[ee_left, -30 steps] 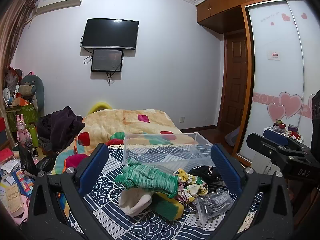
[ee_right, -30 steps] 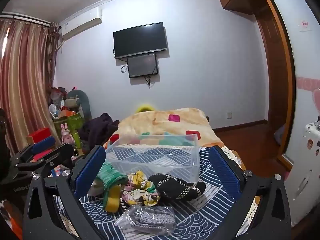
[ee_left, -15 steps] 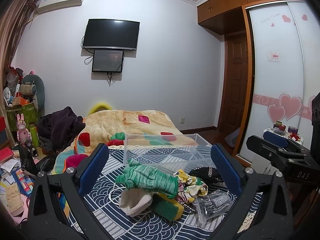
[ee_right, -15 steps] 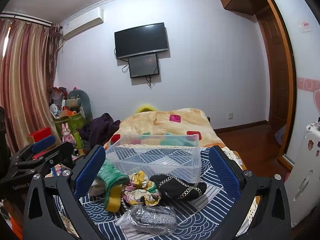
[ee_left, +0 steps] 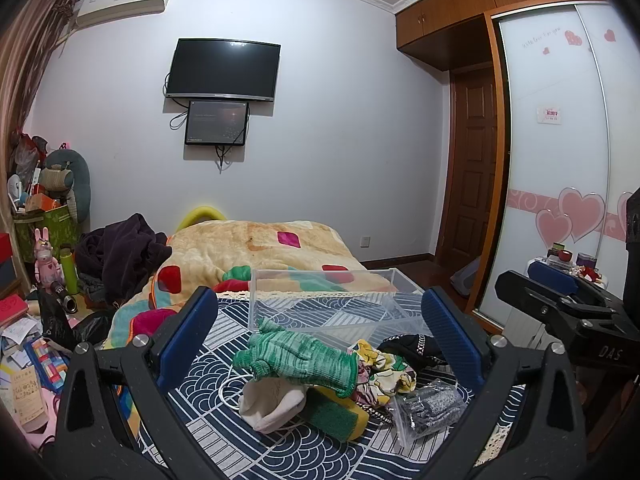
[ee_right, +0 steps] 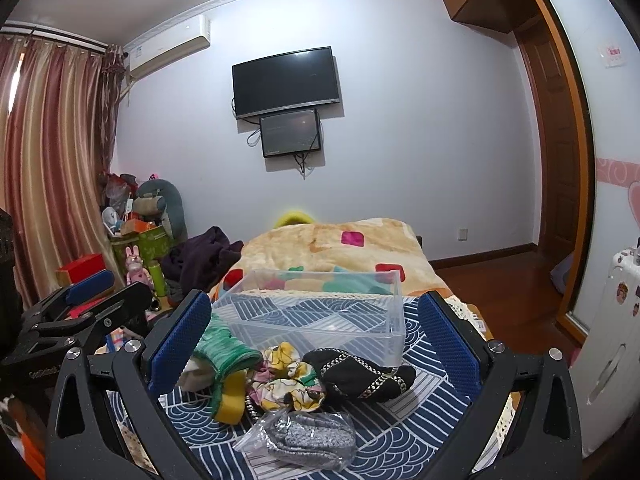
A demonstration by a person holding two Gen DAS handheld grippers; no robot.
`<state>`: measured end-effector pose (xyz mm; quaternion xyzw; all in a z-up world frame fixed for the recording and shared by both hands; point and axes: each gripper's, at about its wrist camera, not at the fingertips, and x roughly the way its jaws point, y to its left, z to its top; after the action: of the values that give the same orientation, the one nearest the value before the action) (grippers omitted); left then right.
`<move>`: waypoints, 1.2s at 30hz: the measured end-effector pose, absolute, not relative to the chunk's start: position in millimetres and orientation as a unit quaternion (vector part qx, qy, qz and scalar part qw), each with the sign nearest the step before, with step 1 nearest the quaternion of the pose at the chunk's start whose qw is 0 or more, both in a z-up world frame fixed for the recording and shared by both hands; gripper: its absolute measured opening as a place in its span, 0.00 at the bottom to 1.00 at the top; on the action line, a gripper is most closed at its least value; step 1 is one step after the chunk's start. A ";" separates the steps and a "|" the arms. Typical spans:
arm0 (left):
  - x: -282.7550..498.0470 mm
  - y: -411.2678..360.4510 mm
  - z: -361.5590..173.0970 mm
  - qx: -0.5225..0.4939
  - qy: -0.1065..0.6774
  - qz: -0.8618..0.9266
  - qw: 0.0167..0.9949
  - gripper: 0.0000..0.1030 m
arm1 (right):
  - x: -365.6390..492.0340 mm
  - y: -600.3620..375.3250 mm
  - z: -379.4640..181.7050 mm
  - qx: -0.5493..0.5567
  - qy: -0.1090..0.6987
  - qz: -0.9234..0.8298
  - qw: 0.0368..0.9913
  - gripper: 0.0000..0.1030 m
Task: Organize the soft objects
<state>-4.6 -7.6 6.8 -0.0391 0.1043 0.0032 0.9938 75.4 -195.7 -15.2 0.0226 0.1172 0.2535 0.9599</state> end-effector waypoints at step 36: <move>-4.3 -7.4 6.5 -0.040 0.103 0.004 0.994 1.00 | 74.8 -195.1 -16.3 0.025 0.114 0.259 0.959 1.00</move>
<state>-4.3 -7.4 6.5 -0.0402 0.1034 0.0039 0.9938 74.8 -195.1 -16.3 0.0247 0.1140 0.2585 0.9589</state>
